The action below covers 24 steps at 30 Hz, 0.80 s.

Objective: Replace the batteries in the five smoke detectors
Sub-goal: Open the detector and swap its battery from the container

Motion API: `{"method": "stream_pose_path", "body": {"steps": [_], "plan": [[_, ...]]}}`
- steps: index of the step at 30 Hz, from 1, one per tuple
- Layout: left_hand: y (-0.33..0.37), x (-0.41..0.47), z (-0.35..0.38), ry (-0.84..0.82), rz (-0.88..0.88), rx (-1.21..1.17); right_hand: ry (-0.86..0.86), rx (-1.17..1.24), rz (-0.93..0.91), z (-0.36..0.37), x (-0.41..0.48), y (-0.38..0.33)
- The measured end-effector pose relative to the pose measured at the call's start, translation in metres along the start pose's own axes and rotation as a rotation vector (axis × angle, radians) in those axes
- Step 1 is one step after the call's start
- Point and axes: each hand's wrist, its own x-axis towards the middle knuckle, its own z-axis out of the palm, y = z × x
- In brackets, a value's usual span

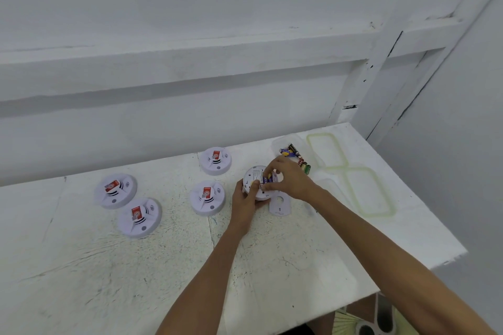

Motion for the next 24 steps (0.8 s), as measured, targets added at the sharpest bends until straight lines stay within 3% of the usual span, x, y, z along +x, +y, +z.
{"method": "stream_pose_path", "body": {"steps": [4,10,24], "plan": [[-0.001,0.001,-0.001,0.007,-0.006,0.007,-0.056,-0.068,0.048,-0.003,0.002,-0.004],[-0.002,0.003,-0.001,0.005,-0.016,0.002,-0.111,0.039,0.206,0.003,0.004,0.001],[-0.003,0.003,-0.003,-0.016,-0.005,0.035,0.044,0.286,0.349,0.012,-0.004,-0.002]]}}
